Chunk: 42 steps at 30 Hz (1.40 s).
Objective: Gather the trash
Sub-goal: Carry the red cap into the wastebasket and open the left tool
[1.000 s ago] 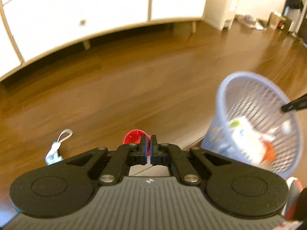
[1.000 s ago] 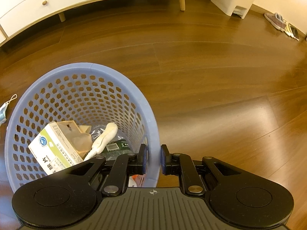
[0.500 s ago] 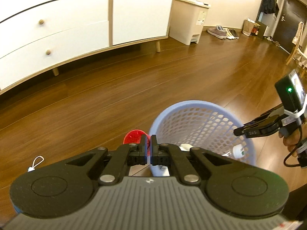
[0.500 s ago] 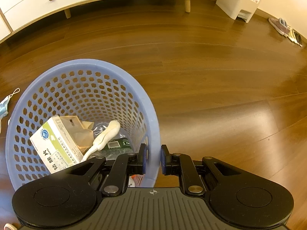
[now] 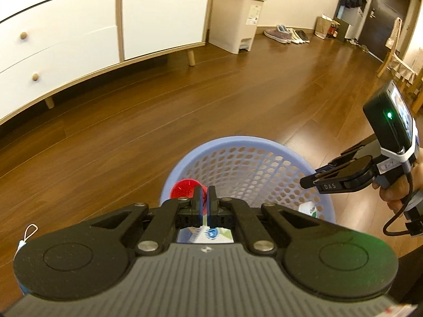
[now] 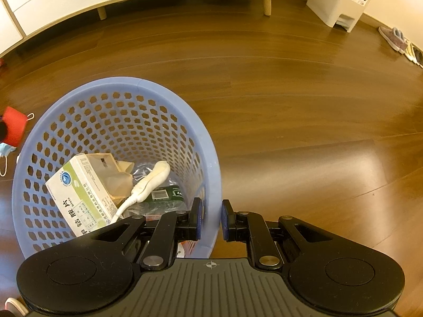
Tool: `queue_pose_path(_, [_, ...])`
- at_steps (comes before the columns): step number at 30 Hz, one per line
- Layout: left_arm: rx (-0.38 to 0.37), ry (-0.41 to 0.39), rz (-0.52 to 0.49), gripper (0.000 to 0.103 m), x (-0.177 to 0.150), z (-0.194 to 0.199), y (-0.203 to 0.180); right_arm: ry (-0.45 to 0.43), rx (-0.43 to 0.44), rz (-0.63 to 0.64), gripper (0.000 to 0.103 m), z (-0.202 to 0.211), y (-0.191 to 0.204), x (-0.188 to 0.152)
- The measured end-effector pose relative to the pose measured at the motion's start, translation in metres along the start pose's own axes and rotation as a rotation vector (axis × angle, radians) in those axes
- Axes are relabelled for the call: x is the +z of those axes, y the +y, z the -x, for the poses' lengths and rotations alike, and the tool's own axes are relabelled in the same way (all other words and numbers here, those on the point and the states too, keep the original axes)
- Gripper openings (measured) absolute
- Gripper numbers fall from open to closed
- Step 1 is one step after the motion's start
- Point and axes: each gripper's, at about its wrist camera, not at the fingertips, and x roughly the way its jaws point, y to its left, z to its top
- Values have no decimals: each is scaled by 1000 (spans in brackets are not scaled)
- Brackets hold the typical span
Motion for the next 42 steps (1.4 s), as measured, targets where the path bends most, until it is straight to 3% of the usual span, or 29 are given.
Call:
queue_pose_path(22, [-37,39,-27,0,5,-27,-15,13,28,8,11,0,-4,1])
queue_pose_path(27, [-77,36,-4,4,7,-30,-17,13,28,11,11,0,-4,2])
queue_pose_path(30, [-70,31,-14,14,8,-28,-18,15,29,10,11,0,-5,2])
queue_pose_path(42, [5,42,43,14,2,-15,11,16,28,15,11,0,-4,2])
